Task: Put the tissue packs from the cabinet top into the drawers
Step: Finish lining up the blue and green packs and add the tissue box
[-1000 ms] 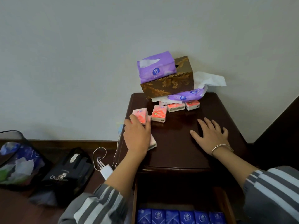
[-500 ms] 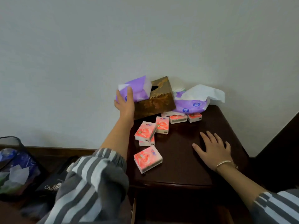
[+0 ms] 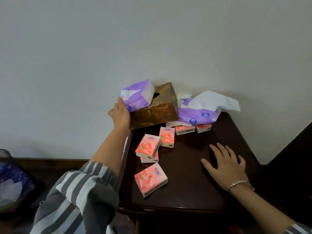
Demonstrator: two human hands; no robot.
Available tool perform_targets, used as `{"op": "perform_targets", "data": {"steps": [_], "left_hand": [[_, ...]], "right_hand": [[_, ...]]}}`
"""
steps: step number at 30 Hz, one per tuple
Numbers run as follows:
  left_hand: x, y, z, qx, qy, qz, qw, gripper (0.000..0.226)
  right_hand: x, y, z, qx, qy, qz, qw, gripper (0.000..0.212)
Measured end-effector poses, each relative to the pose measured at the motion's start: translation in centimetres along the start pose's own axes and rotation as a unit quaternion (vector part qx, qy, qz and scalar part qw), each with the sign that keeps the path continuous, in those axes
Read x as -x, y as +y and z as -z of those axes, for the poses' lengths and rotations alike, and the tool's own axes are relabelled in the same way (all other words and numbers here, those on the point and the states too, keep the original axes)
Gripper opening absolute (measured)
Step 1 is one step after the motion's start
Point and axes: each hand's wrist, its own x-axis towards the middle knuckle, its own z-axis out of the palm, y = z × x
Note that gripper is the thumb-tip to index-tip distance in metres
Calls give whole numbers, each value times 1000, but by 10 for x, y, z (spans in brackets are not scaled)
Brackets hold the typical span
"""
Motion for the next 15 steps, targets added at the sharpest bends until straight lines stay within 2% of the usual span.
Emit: {"op": "perform_targets", "data": {"steps": [3,4,7,8,9,12,15], "left_hand": [[-4,1,4,-5,18,4,1000,28],[-7,0,6,9,14,22,1000,34],[-15,2,13,83,-16,108,990,75],[-18,2,16,92,-35,135,986,79],[-21,2,18,89,-67,161,981,73],[-23,2,24,58,-165,219,960,33],[-28,0,25,20,-214,240,947,39]], "right_hand": [[0,-1,2,-3,-3,-1,1000,70],[0,-2,2,-5,-3,-1,1000,70],[1,0,2,-8,-3,-3,1000,70],[1,0,2,-8,-3,-4,1000,70],[1,1,2,-7,-2,-4,1000,71],[0,0,3,-8,2,-3,1000,72],[0,-1,3,-8,3,-4,1000,70]]}}
